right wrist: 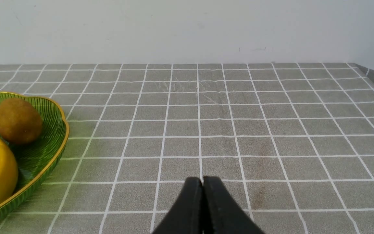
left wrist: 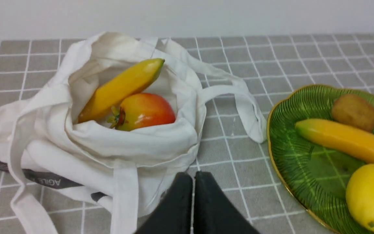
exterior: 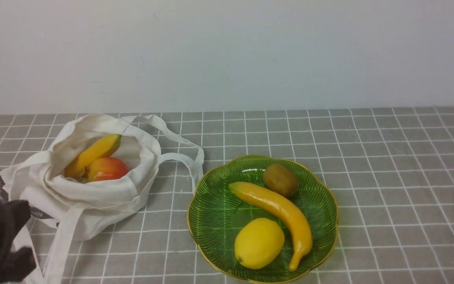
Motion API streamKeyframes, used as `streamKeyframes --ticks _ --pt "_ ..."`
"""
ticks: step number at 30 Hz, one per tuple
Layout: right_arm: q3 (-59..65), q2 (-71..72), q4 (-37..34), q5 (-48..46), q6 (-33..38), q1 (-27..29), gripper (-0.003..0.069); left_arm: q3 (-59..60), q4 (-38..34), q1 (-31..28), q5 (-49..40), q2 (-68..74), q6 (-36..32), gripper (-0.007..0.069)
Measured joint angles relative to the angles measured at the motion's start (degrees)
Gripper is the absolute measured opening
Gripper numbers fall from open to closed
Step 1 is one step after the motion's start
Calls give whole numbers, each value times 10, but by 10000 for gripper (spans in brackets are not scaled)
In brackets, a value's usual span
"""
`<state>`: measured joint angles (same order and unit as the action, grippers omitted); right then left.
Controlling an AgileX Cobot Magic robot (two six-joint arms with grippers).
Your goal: Take the fruit out of the bag on the grey coffee tablecloth and place them on the plate.
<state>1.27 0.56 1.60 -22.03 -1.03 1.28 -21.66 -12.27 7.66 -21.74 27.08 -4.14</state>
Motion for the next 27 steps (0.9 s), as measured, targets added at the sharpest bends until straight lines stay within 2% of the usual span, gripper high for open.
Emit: streamKeyframes --ticks 4,10,27 --pt "0 0 0 0 0 0 -16 65 -4 0 74 -130 0 -8" --pt "0 0 0 0 0 0 -16 93 -5 0 105 -266 0 -8" --pt "0 1 0 0 0 0 -16 126 9 0 102 -279 -1 -8"
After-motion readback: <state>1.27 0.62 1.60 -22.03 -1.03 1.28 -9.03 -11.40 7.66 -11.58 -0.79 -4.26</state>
